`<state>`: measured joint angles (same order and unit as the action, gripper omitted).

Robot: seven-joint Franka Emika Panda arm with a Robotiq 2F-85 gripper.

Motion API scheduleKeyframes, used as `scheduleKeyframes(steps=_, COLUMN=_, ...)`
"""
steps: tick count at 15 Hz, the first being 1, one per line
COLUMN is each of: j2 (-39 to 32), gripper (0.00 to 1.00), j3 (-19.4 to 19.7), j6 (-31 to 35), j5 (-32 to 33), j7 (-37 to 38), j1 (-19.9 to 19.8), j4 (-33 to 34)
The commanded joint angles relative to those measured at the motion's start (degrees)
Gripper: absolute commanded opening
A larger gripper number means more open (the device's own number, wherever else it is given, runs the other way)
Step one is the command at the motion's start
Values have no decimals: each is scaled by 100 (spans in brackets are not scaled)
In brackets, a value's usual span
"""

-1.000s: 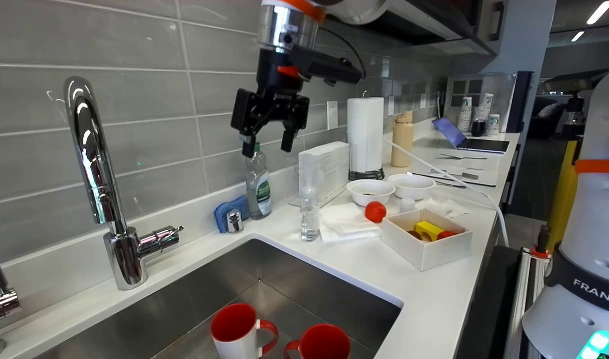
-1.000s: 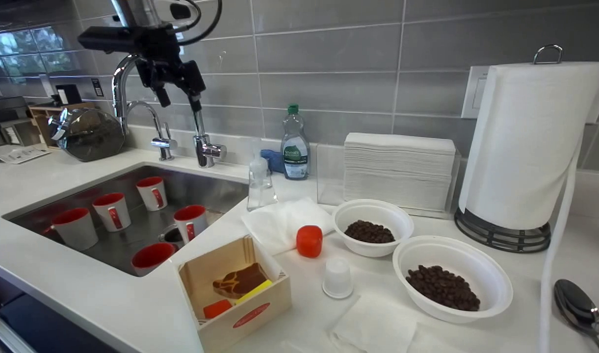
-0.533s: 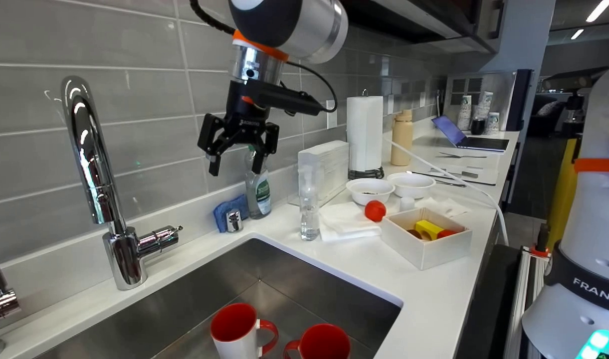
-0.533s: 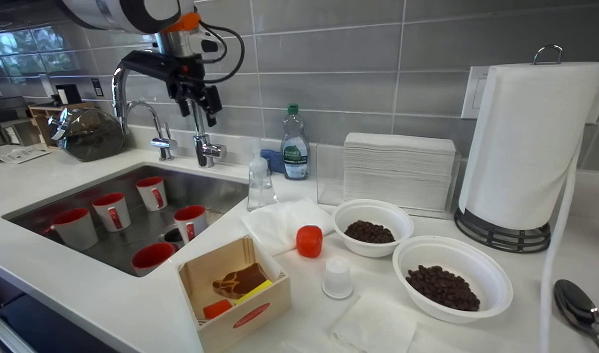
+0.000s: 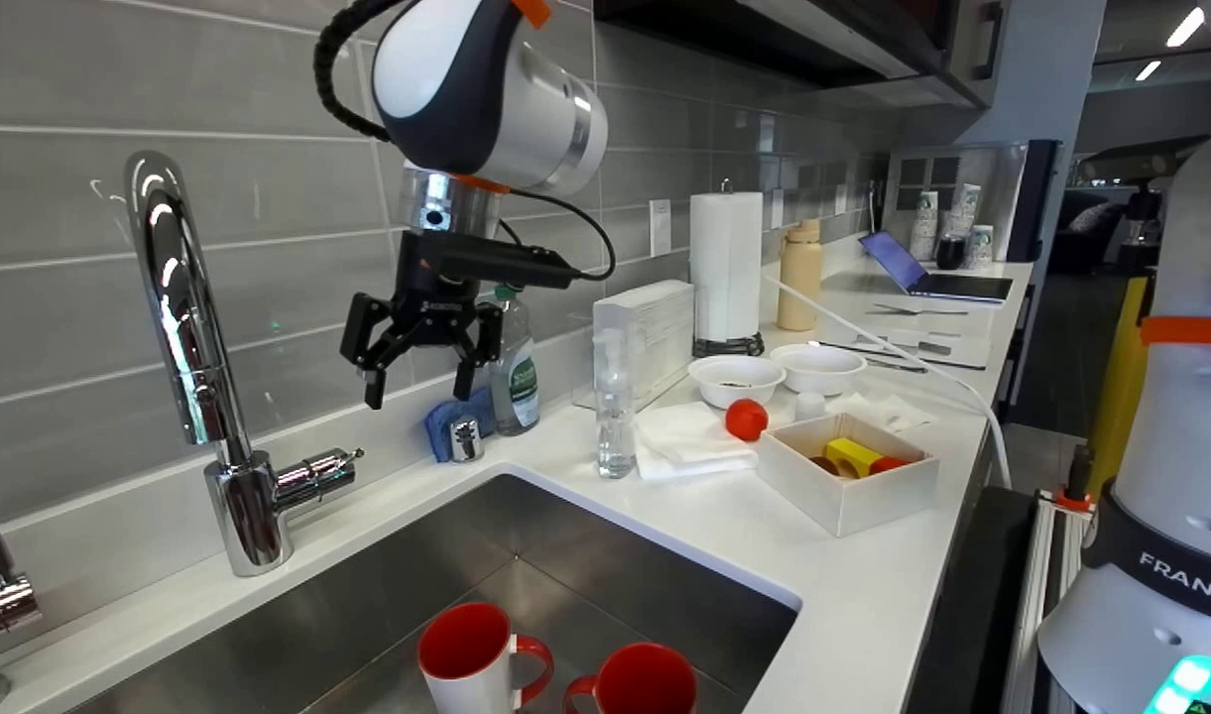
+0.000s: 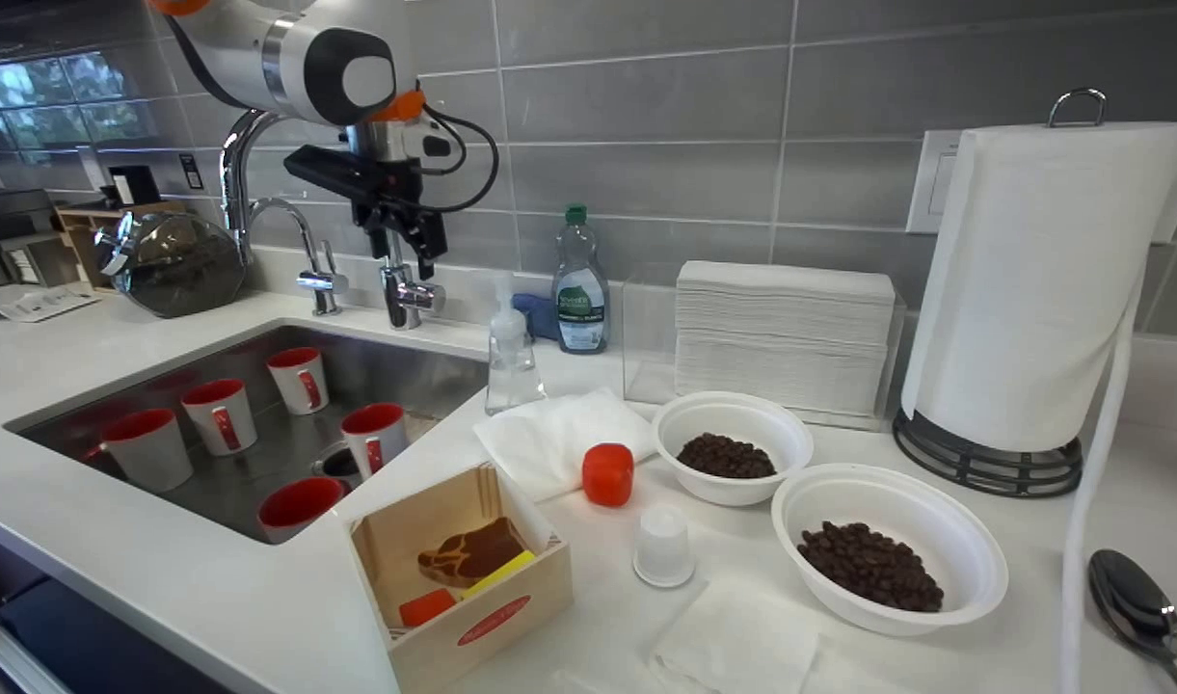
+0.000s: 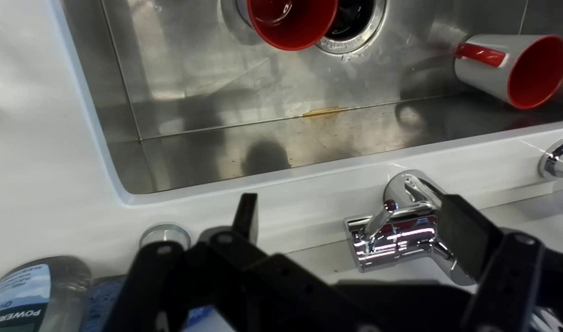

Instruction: Open the tap, and then close it

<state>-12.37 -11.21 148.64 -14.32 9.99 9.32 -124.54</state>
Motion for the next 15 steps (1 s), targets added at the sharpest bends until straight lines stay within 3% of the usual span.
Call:
scheduleKeyframes(steps=1, j2=-651, gripper=100, j3=-10, j6=-29, j5=-60, j7=50, j1=75, j4=625)
scheduleKeyframes(steps=15, j2=-1672, gripper=100, j3=440, j6=-70, j5=462, j7=661, j1=459, j4=1550)
